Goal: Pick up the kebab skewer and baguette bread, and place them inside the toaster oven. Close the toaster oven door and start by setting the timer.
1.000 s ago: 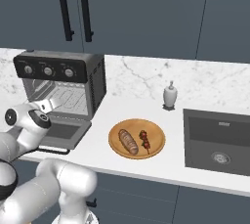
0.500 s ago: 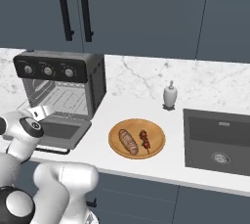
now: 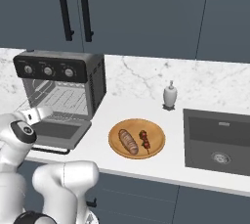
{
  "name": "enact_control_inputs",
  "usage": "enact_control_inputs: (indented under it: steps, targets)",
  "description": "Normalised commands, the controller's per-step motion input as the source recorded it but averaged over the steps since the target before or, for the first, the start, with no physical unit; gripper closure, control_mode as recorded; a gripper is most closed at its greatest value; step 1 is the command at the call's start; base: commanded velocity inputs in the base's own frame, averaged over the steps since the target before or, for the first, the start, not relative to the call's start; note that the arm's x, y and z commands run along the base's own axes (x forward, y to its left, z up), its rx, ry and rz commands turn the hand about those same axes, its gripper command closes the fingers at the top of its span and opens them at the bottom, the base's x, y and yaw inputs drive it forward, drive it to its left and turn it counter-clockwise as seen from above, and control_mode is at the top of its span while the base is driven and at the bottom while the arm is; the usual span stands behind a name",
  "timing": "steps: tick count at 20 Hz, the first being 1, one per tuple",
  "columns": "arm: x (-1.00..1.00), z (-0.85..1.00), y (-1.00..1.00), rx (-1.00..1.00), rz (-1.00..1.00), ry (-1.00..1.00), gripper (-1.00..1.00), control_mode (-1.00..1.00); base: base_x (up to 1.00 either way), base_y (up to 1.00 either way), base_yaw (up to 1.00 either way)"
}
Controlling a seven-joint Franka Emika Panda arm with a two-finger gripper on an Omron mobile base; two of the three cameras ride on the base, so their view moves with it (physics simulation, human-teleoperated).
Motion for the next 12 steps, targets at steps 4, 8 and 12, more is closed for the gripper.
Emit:
enact_control_inputs:
  steps: [4,8,12]
  targets:
    - [-0.25,0.8,-0.2,0.01,-0.06,0.0,1.0,-1.0,0.0,0.0,0.0]
    - [-0.64,0.78,-0.16,0.06,-0.09,0.01,1.0,-1.0,0.0,0.0,0.0]
    - [-0.71,0.86,-0.28,0.14,-0.23,0.2,1.0,-1.0,0.0,0.0,0.0]
